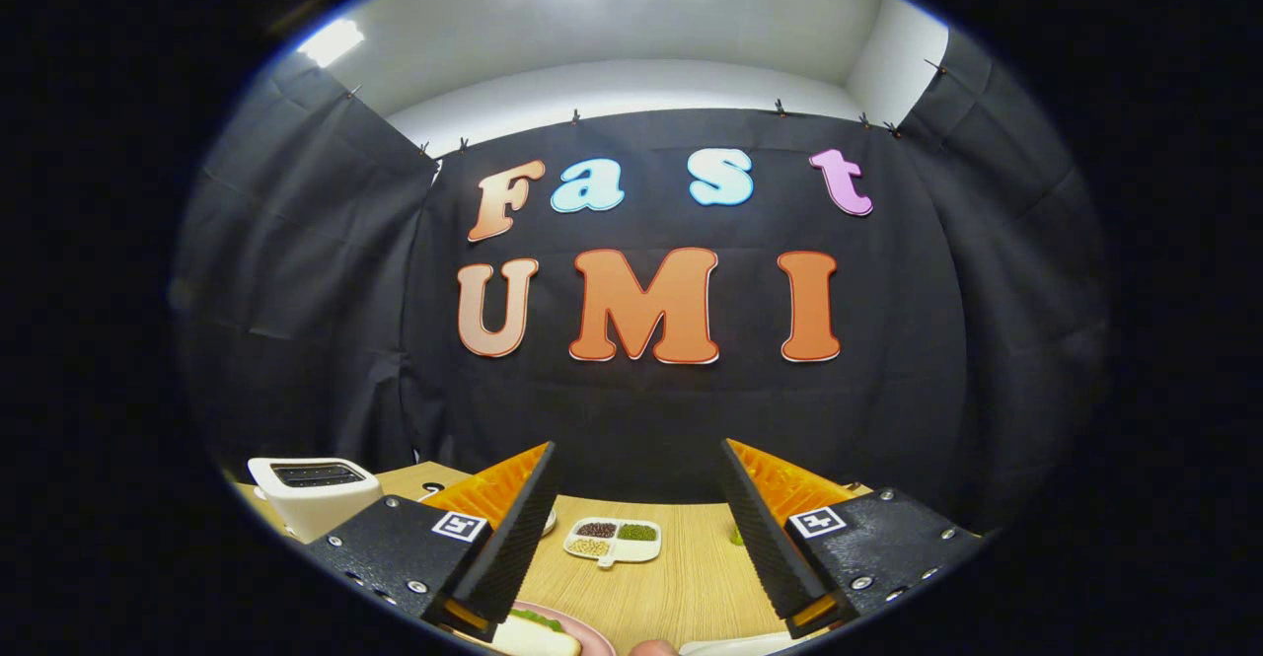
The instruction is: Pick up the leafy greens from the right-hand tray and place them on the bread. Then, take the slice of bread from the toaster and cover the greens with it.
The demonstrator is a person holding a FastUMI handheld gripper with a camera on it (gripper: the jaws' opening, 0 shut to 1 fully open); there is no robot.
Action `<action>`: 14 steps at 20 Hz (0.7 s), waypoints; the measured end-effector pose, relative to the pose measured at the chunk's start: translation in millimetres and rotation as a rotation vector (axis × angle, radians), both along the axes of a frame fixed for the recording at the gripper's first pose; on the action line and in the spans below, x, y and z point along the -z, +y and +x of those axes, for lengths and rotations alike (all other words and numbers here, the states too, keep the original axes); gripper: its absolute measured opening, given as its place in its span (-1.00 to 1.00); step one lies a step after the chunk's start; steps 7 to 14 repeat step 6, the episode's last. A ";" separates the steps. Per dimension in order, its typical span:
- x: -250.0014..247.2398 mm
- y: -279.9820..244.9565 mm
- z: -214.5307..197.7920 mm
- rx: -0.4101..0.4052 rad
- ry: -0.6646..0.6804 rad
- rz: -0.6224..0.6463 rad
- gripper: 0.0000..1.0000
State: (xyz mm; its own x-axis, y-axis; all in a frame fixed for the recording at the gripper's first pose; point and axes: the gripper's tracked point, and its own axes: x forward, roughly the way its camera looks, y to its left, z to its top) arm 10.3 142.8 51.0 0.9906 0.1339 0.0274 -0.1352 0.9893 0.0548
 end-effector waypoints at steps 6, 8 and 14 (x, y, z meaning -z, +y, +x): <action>-3.9 4.8 -2.4 -0.011 -0.021 -0.012 0.92; -3.9 4.8 -2.4 -0.011 -0.021 -0.012 0.92; -3.9 4.8 -2.4 -0.011 -0.021 -0.012 0.92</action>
